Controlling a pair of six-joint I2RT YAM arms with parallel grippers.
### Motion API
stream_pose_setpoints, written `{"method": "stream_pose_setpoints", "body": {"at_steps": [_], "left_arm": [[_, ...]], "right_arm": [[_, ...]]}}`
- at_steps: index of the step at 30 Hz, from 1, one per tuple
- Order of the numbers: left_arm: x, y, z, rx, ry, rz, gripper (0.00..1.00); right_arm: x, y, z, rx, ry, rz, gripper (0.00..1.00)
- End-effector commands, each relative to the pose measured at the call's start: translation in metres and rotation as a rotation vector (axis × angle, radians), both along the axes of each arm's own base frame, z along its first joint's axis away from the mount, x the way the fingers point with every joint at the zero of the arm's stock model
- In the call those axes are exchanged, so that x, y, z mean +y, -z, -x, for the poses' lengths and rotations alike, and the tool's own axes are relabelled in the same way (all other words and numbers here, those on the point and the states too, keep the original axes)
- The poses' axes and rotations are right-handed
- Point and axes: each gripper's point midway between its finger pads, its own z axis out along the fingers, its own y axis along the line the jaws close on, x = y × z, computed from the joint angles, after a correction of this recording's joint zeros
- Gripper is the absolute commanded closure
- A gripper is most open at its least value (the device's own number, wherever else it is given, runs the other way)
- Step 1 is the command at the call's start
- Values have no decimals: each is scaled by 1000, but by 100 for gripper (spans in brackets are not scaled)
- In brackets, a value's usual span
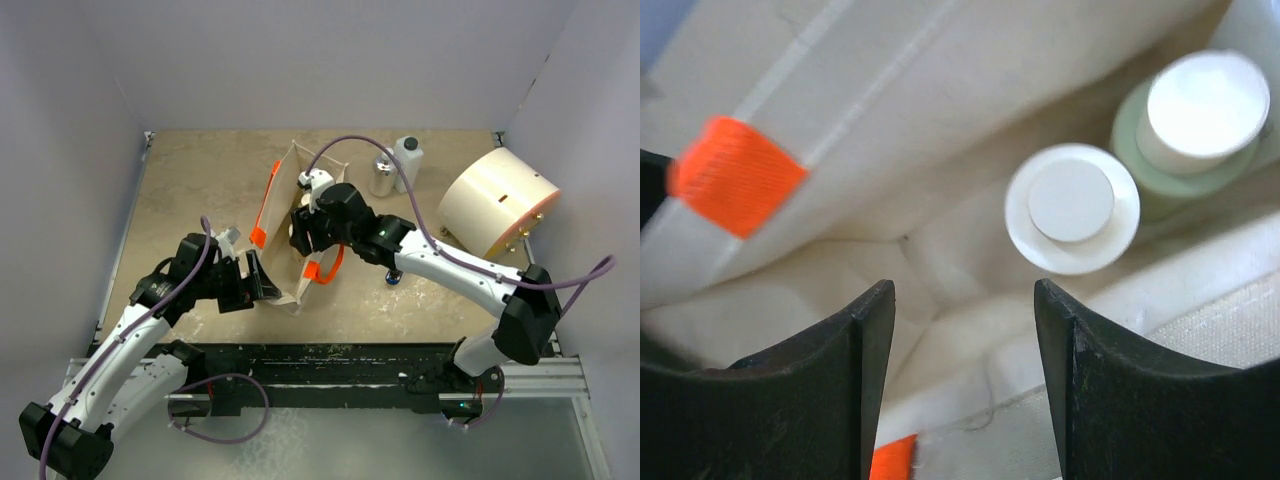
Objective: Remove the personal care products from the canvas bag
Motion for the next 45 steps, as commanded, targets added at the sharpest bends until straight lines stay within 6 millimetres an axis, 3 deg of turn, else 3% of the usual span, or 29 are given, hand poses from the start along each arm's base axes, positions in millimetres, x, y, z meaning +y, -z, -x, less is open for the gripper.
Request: {"method": "stream_pose_setpoints", "body": {"at_steps": [1,6,11,13,19,21,24,33,38,45], "left_arm": [[3,0,1,-6,-1,-15,5],[3,0,1,-6,3,-11,5],[2,1,0,1,9,-14,5],[2,1,0,0,8,-13,5],[1,2,1,3,10,-12,5],[2,1,1,0,10,-11,6],[2,1,1,-2,10,-9,6],[1,0,1,-7,13,-4,5],[1,-2,2,-14,13,1,5],[1,-3,2,-20,16,5,6]], "right_arm": [[-14,25,-4,16,68,54,40],[-48,69,-4,86,226,187,40],[-54,80,-2,108,252,200,39],[-48,71,-5,92,232,195,39],[-16,12,-25,-11,144,129,34],[-9,0,-31,-38,139,117,32],[-3,-1,-36,-50,133,110,28],[4,34,-44,-13,124,185,16],[-7,62,-52,22,182,303,3],[-6,84,-57,39,195,352,2]]}}
